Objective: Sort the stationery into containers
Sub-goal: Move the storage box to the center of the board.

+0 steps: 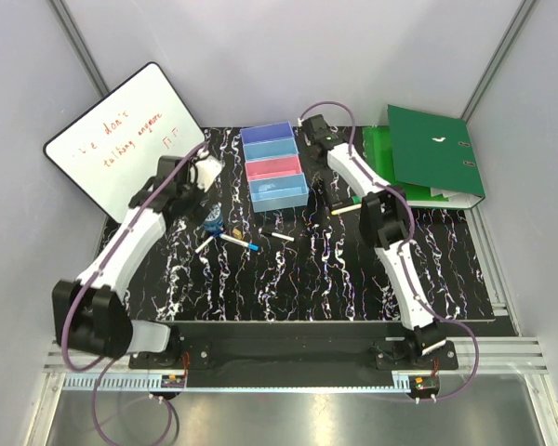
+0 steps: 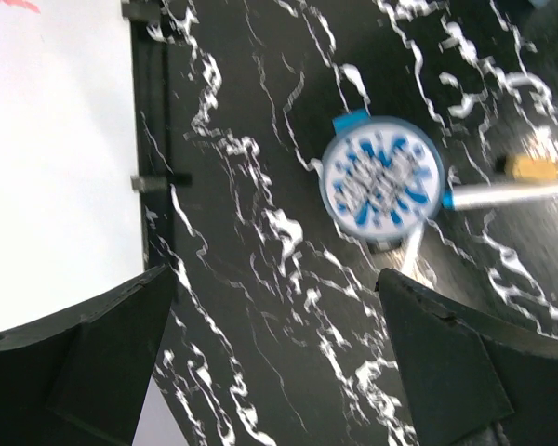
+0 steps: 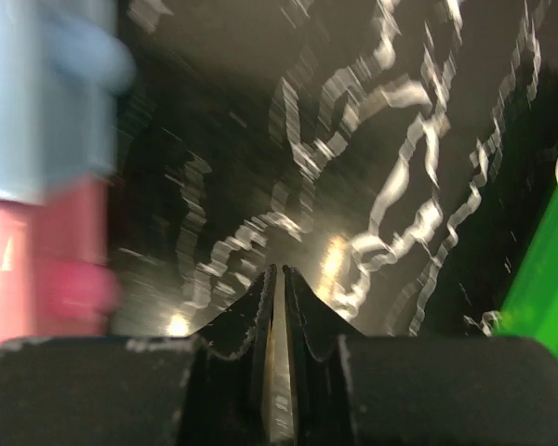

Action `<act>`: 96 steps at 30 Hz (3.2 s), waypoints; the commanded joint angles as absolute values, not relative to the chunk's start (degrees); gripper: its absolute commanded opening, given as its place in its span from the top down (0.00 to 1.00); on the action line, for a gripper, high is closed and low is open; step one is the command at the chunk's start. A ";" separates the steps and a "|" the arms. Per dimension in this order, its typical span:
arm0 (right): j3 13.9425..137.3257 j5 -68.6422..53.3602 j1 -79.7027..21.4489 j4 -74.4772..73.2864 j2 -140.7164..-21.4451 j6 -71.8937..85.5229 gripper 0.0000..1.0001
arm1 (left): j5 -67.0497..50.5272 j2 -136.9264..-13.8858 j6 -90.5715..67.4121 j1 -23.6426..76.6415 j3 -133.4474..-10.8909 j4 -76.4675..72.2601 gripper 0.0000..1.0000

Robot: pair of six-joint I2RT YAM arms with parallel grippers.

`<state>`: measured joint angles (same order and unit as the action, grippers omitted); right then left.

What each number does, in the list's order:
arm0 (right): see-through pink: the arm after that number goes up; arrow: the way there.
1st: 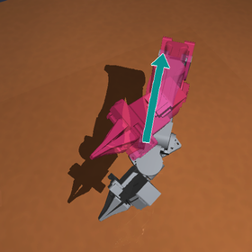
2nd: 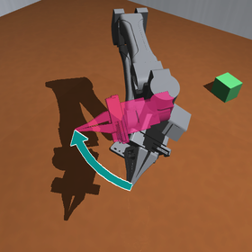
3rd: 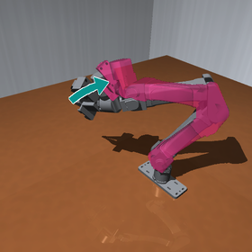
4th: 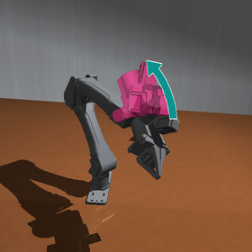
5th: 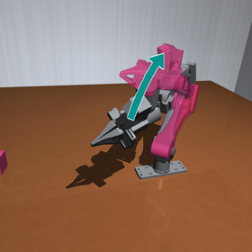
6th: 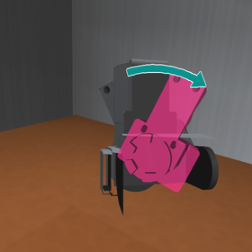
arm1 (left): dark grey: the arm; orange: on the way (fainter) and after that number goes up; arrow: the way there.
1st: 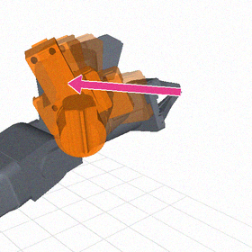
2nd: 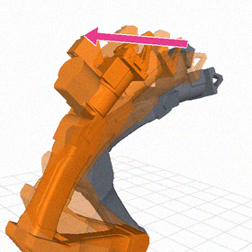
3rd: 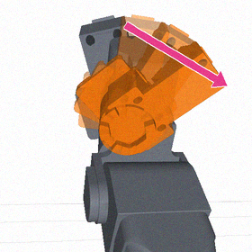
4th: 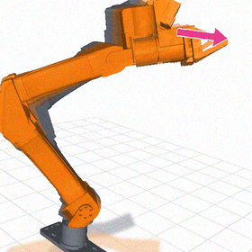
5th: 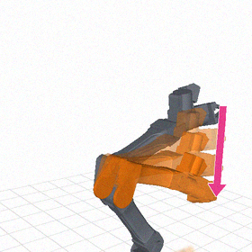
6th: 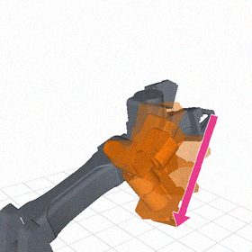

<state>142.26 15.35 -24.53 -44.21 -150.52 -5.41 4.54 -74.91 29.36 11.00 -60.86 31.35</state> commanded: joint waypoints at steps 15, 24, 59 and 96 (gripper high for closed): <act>128.23 11.61 -21.97 -42.19 -135.35 -10.55 0.96 | 8.79 -113.45 22.59 15.99 -105.09 30.85 0.72; 124.63 5.11 -22.15 -42.10 -134.39 -11.60 1.00 | 12.83 -127.43 22.76 17.84 -115.74 30.94 1.00; 106.79 -10.02 -27.60 -37.79 -123.49 -9.41 1.00 | 21.71 -140.36 28.56 21.53 -125.68 22.33 1.00; 106.97 -4.31 -31.20 -34.98 -121.12 -15.20 0.91 | 25.30 -137.91 26.10 23.64 -125.25 16.27 1.00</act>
<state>108.27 -6.72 -31.20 -36.80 -126.85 -11.35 23.07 -141.53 27.92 23.00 -123.07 20.36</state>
